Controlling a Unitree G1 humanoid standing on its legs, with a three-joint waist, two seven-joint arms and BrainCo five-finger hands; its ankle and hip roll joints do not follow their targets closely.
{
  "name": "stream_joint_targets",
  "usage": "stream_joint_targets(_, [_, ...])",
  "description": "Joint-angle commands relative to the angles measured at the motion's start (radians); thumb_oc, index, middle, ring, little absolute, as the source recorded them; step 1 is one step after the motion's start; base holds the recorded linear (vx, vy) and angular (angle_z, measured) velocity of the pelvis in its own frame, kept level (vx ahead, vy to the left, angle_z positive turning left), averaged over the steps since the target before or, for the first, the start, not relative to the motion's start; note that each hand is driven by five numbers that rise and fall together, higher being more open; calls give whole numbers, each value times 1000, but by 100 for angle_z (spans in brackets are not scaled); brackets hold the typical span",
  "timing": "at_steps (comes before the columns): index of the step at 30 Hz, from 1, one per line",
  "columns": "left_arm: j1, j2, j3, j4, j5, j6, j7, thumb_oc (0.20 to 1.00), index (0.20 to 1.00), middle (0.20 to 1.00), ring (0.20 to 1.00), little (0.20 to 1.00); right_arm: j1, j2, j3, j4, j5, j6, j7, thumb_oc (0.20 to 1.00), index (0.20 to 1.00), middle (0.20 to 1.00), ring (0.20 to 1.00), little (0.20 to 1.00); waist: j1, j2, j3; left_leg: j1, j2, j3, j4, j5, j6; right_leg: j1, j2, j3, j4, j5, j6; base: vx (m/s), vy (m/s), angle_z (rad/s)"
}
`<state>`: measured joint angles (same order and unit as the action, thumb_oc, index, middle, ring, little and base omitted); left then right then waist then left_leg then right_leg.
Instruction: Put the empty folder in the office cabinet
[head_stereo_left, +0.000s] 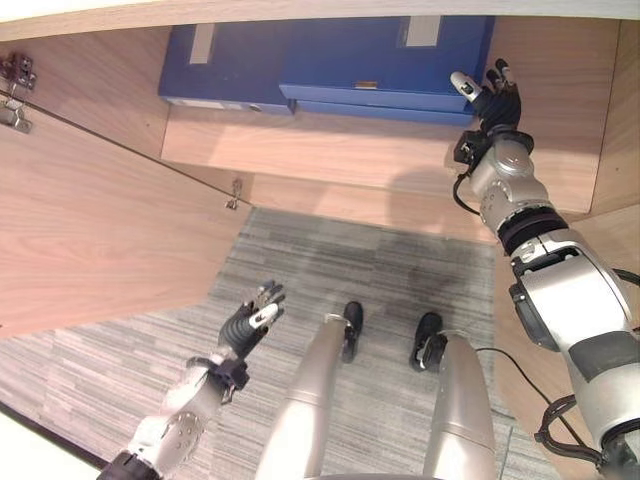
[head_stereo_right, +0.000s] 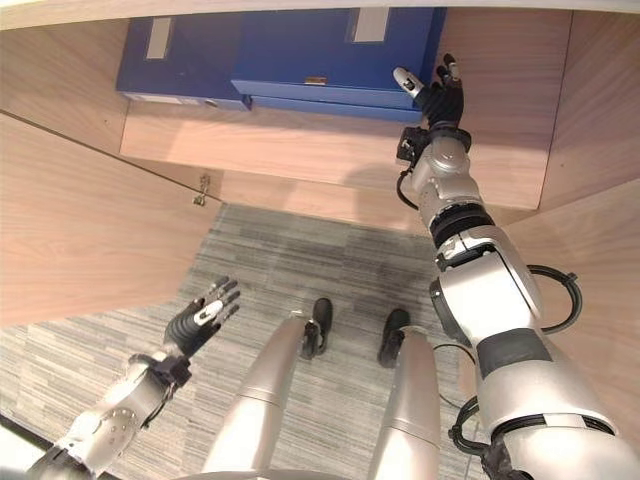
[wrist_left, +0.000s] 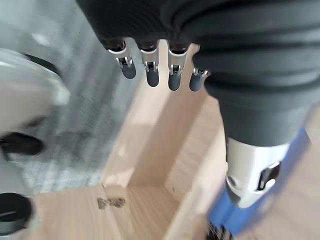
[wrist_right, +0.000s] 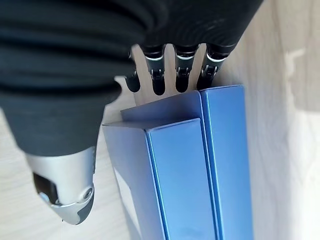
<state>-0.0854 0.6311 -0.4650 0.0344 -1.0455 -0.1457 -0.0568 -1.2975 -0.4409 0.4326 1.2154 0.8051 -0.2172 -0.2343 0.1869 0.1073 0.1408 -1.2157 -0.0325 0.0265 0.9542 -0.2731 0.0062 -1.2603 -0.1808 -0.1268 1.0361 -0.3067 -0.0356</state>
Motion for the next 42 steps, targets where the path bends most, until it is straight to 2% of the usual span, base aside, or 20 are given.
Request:
stream_joint_targets(1, [-40, 24, 67, -84, 31, -99, 34, 1000, 1000, 1000, 1000, 1000, 11, 111, 11, -58, 20, 2, 39, 1000, 1000, 1000, 1000, 1000, -8, -36, 45, -29, -20, 31, -77, 12, 61, 38, -8, 14, -59, 2, 35, 0, 0, 0])
stream_joint_targets(2, [-74, 2, 90, -89, 34, -121, 54, 1000, 1000, 1000, 1000, 1000, 18, 118, 15, -75, 23, -2, 41, 1000, 1000, 1000, 1000, 1000, -13, -42, 44, -31, -18, 31, -77, 10, 61, 36, -8, 13, -60, 2, 33, 0, 0, 0])
stream_joint_targets(6, [-102, -43, 110, -99, 17, -141, 67, 1000, 1000, 1000, 1000, 1000, 31, 128, 10, -91, 33, -6, 49, 1000, 1000, 1000, 1000, 1000, -19, -47, 41, -32, -17, 30, -79, 10, 61, 33, -6, 15, -65, 7, 33, -2, -6, -2])
stream_joint_targets(15, [-98, -55, 92, -97, 20, -134, 61, 1000, 1000, 1000, 1000, 1000, 21, 144, 13, -88, 35, -13, 49, 1000, 1000, 1000, 1000, 1000, -19, -48, 38, -32, -17, 29, -90, 14, 60, 30, -5, 19, -68, 11, 33, 0, 0, 0])
stream_joint_targets(19, [-69, -56, 102, -84, 23, -131, 72, 1000, 1000, 1000, 1000, 1000, 7, 113, 23, -83, -112, -13, -48, 1000, 1000, 1000, 1000, 1000, -24, -49, 39, -32, -16, 30, -93, 16, 60, 32, -5, 18, -72, 14, 33, 0, 0, 0])
stream_joint_targets(21, [-55, -57, 118, -77, 39, -134, 91, 1000, 1000, 1000, 1000, 1000, 8, 76, -6, -130, -234, -19, -163, 1000, 1000, 1000, 1000, 1000, -31, -49, 40, -31, -16, 30, -94, 13, 62, 32, -3, 20, -72, 13, 34, 0, 0, 0])
stream_joint_targets(22, [-55, -57, 118, -78, 39, -133, 92, 1000, 1000, 1000, 1000, 1000, 10, 76, -7, -134, -238, -17, -166, 1000, 1000, 1000, 1000, 1000, -31, -49, 40, -31, -16, 30, -93, 13, 62, 32, -3, 21, -72, 13, 34, 0, 0, 0])
stream_joint_targets(23, [-41, -65, 134, -74, 50, -135, 103, 1000, 1000, 1000, 1000, 1000, 20, 45, -43, -194, -323, -13, -238, 1000, 1000, 1000, 1000, 1000, -33, -47, 43, -30, -17, 29, -94, 11, 64, 33, -4, 22, -70, 11, 33, 0, 0, 0])
stream_joint_targets(24, [-41, -65, 133, -74, 50, -135, 104, 1000, 1000, 1000, 1000, 1000, 23, 46, -45, -198, -326, -11, -242, 1000, 1000, 1000, 1000, 1000, -32, -47, 43, -30, -17, 29, -94, 11, 64, 33, -4, 22, -70, 11, 33, 0, 0, 0])
stream_joint_targets(27, [-17, -72, 161, -65, 58, -143, 111, 1000, 1000, 1000, 1000, 1000, 44, -20, -99, -300, -462, 20, -341, 1000, 1000, 1000, 1000, 1000, -37, -43, 51, -28, -18, 30, -91, 5, 68, 35, -5, 24, -67, 10, 33, 0, 0, 0])
stream_joint_targets(35, [0, -69, 173, -61, 66, -151, 114, 1000, 1000, 1000, 1000, 1000, 75, -81, -177, -403, -605, 68, -457, 1000, 1000, 1000, 1000, 1000, -44, -37, 63, -26, -16, 34, -82, -1, 71, 37, -8, 24, -60, 13, 36, -3, -1, -1])
stream_joint_targets(40, [11, -71, 176, -66, 68, -150, 118, 1000, 1000, 1000, 1000, 1000, 84, -83, -199, -428, -652, 82, -493, 1000, 1000, 1000, 1000, 1000, -48, -33, 63, -32, -18, 35, -83, 0, 71, 34, -7, 24, -61, 16, 39, 0, 0, 0])
stream_joint_targets(42, [7, -75, 174, -64, 72, -150, 122, 1000, 1000, 1000, 1000, 1000, 107, -62, -216, -470, -653, 65, -507, 1000, 1000, 1000, 1000, 1000, -52, -32, 63, -31, -18, 34, -88, 2, 71, 33, -5, 27, -64, 19, 39, 0, 0, 0])
